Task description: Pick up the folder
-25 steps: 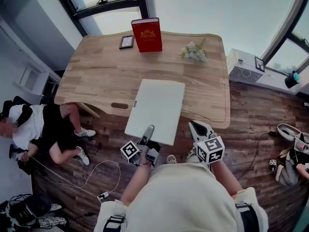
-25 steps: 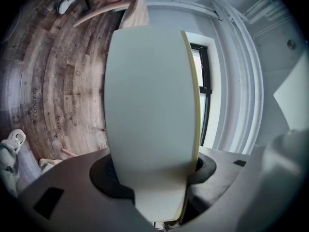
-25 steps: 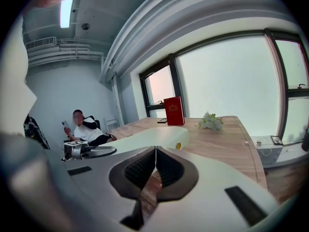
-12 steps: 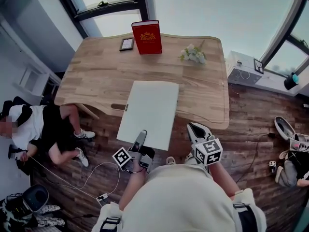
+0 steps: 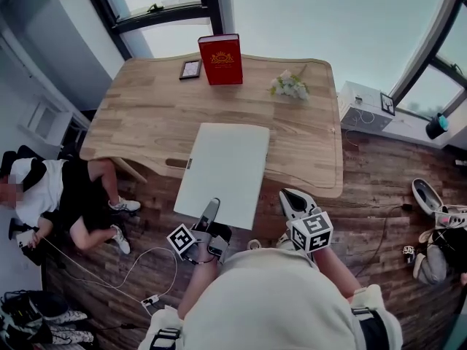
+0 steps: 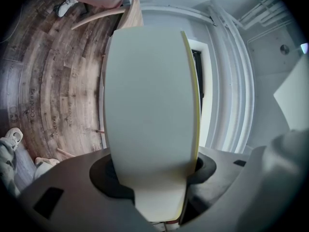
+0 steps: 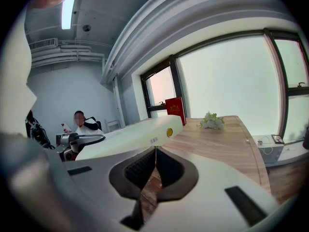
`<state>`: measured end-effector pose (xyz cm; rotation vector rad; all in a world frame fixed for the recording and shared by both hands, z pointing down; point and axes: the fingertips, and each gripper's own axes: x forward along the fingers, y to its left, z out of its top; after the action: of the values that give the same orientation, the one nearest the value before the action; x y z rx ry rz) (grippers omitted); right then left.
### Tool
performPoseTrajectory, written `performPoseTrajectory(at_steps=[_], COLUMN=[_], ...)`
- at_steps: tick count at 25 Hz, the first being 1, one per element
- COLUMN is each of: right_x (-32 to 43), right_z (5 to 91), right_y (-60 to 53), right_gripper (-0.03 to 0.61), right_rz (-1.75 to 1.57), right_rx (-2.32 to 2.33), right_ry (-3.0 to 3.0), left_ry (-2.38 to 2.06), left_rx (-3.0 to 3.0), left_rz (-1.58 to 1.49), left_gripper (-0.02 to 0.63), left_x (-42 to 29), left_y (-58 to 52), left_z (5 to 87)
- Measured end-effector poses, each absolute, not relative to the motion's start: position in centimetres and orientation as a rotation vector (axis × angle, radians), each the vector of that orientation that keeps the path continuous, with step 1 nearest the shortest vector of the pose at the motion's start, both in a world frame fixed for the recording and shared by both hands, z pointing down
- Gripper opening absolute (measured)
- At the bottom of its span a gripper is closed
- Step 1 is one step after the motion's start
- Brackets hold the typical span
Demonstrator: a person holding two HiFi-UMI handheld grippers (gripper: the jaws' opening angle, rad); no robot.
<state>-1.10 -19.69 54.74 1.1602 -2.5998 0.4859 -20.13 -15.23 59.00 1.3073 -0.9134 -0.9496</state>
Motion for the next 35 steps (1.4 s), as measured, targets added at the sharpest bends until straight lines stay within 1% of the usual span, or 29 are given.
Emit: performPoseTrajectory(at_steps=[14,35], right_x=[-0.3,-0.4], right_z=[54.8,54.0], right_y=[-19.9,-20.1], right_gripper=[0.018,0.018], right_rz=[0.544,0.489], right_rx=[1.175,1.161], right_ry=[-2.6,-2.616], left_ry=[-0.902,-0.886], left_rx=[1.262,1.272], left_rz=[-0.971,-0.97], left_gripper=[0.285,0.285], left_x=[-19.9,-19.3], left_y=[-15.4,-15.9], left_z=[59.4,58.9])
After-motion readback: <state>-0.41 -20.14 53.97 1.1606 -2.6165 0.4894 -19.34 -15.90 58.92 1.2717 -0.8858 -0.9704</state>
